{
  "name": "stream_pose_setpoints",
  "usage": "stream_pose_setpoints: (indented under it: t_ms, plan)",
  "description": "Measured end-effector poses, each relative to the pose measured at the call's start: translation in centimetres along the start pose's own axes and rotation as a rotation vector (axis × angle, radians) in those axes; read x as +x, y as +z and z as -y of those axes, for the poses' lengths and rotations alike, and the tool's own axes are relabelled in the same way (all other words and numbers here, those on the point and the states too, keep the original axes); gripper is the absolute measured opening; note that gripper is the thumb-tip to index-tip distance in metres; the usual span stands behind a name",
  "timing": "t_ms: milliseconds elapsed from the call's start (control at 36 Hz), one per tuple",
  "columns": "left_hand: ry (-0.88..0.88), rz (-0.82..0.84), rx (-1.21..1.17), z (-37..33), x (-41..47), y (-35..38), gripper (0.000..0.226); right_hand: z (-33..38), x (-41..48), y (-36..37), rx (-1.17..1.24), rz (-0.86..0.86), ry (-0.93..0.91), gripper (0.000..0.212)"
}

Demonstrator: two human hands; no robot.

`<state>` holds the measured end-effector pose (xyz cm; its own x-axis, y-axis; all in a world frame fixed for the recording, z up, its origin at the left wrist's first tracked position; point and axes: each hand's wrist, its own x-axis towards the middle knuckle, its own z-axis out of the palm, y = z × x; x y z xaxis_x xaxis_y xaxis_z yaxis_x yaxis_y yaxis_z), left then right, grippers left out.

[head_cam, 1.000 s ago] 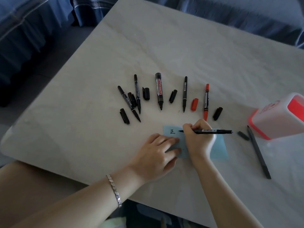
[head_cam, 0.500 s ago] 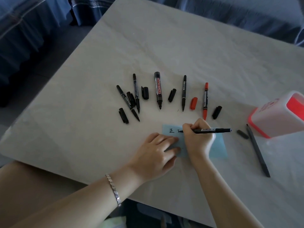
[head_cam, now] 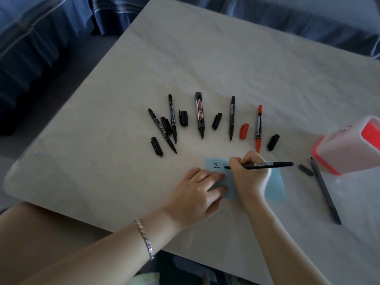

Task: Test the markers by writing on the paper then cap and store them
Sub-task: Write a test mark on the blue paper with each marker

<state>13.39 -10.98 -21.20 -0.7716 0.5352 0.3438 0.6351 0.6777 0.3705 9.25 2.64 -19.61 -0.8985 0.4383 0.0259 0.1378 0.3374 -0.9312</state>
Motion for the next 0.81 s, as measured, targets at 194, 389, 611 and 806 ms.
stream_pose_setpoints:
  t_ms: [194,389,611,806]
  plan:
    - [-0.002,-0.010,0.002,0.1,0.0,0.1,0.026,0.2,-0.1,0.1,-0.046,-0.035,0.003,0.041]
    - [0.001,-0.002,0.013,0.1,-0.1,0.1,0.026,0.2,-0.1,0.0,-0.029,-0.113,0.022,0.041]
    - [-0.002,0.019,0.016,0.0,-0.1,-0.3,0.025,1.4,0.4,-1.6,0.198,-0.175,0.160,0.028]
    - [0.020,-0.006,0.046,0.3,-0.3,0.0,0.021,1.7,1.6,-9.7,-0.036,-0.054,-0.131,0.026]
